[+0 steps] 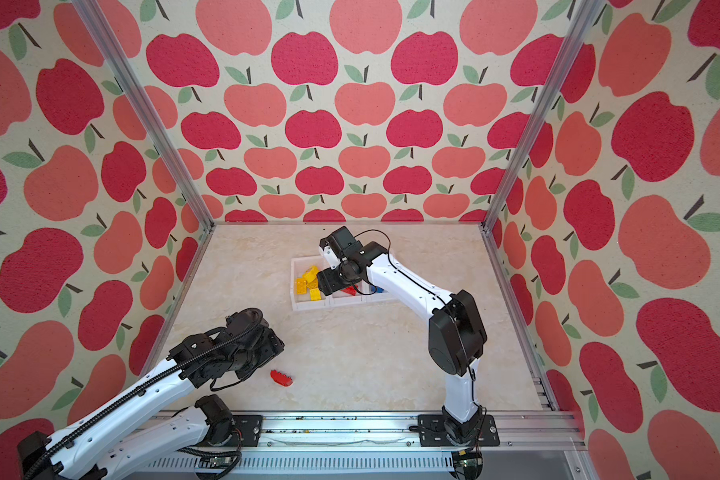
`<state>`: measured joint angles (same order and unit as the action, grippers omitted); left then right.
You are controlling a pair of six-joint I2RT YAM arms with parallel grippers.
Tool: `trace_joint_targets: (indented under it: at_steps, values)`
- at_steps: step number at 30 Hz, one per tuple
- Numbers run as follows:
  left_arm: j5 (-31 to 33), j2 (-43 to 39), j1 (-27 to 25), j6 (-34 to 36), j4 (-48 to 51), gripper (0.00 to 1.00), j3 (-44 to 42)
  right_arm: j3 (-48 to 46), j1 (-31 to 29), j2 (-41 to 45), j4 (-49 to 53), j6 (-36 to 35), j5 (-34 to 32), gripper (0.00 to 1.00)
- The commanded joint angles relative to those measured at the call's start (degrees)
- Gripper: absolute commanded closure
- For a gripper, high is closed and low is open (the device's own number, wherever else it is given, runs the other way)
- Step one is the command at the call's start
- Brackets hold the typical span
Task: Sort the legos into containers by color
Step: 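Lower the left gripper over the red curved brick while the right arm withdraws, then close the left gripper on the red curved brick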
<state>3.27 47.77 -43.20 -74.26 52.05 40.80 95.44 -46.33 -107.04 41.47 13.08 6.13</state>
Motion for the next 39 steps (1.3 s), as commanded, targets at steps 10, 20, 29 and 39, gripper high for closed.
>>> trace_joint_targets:
  at_steps: [10, 20, 29, 39]
  values:
    - [0.3, 2.0, -7.1, -22.1, 2.0, 0.21, -5.0, -11.6, 0.6, 11.6, 4.6, 0.7, 2.6, 0.18]
    - [-2.9, 3.8, -6.6, -25.7, -2.9, 0.28, -9.6, -21.0, 3.5, 18.8, 3.7, 2.7, 3.6, 0.17]
    - [-5.5, 5.1, -4.4, -26.0, -8.0, 0.33, -12.8, -23.9, 5.5, 20.8, 3.5, 2.8, 3.6, 0.17]
    - [-8.1, 11.7, -2.6, -23.4, -10.8, 0.41, -10.9, -26.6, 6.9, 22.5, 3.5, 2.7, 4.0, 0.17]
